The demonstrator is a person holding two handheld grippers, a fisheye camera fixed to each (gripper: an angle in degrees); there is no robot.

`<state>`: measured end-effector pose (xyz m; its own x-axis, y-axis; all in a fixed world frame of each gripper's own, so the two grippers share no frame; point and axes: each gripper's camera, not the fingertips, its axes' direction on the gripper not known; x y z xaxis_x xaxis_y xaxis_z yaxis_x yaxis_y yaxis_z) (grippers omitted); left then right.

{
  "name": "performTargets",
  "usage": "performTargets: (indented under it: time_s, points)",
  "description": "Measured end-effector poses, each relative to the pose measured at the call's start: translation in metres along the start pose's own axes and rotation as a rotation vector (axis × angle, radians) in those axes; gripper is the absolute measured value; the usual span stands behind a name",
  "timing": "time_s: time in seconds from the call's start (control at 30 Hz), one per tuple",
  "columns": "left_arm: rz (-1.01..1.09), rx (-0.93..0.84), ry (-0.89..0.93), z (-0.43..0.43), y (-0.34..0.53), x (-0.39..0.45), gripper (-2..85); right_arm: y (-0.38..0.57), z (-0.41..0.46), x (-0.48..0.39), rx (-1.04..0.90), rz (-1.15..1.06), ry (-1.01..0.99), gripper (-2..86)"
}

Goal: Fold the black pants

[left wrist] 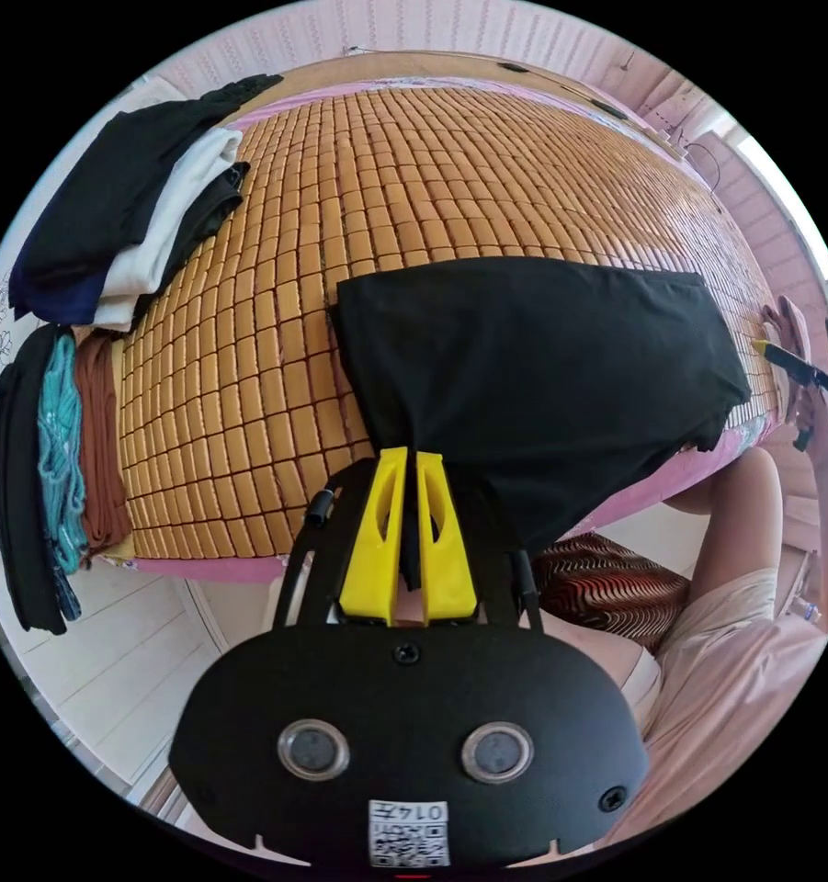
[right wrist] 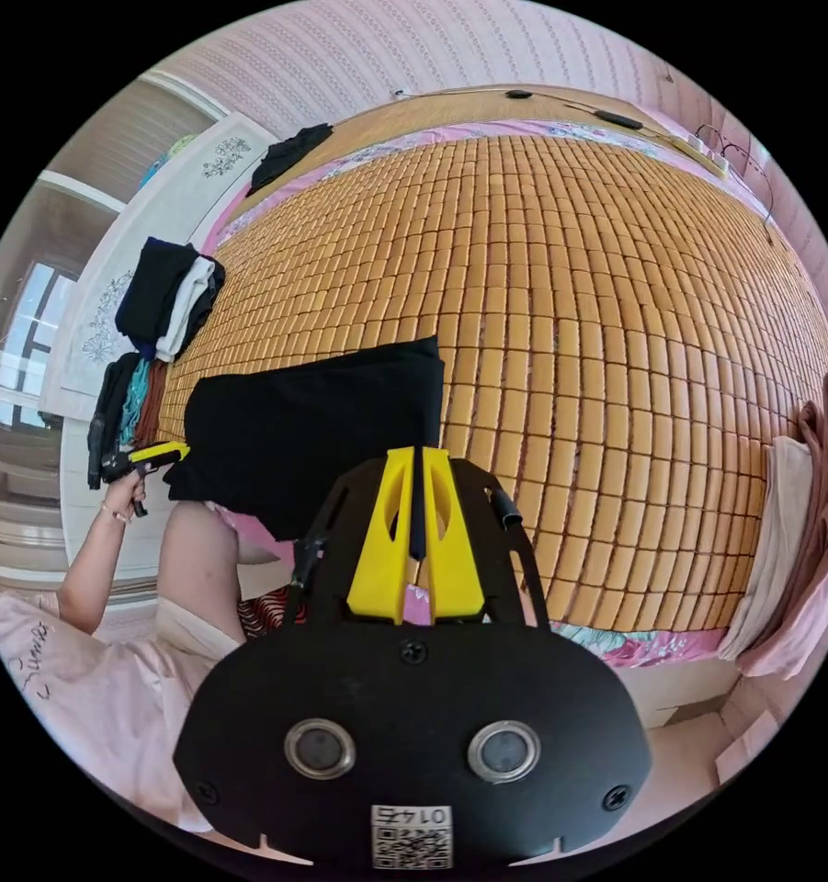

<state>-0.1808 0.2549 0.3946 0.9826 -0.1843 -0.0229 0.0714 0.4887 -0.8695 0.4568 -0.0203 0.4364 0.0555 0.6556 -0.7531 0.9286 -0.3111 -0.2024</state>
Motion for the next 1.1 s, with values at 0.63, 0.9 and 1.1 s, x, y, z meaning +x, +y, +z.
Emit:
performTargets:
  time_s: [0.63, 0.9, 1.1]
  points:
    - [0.21, 0.25, 0.305, 0.011, 0.049, 0.11, -0.8, -0.045, 0.049, -0.178, -0.158, -0.6, 0.165, -0.4]
    - [0.316, 0.218, 0.172, 0.089, 0.034, 0.208, -1.0, -0.097, 0.149, -0.252, -0.365, -0.719, 0.319, -0.4]
    - [0.306, 0.22, 0.208, 0.105, 0.048, 0.208, -1.0, -0.121, 0.151, -0.261, -0.444, -0.717, 0.323, -0.4]
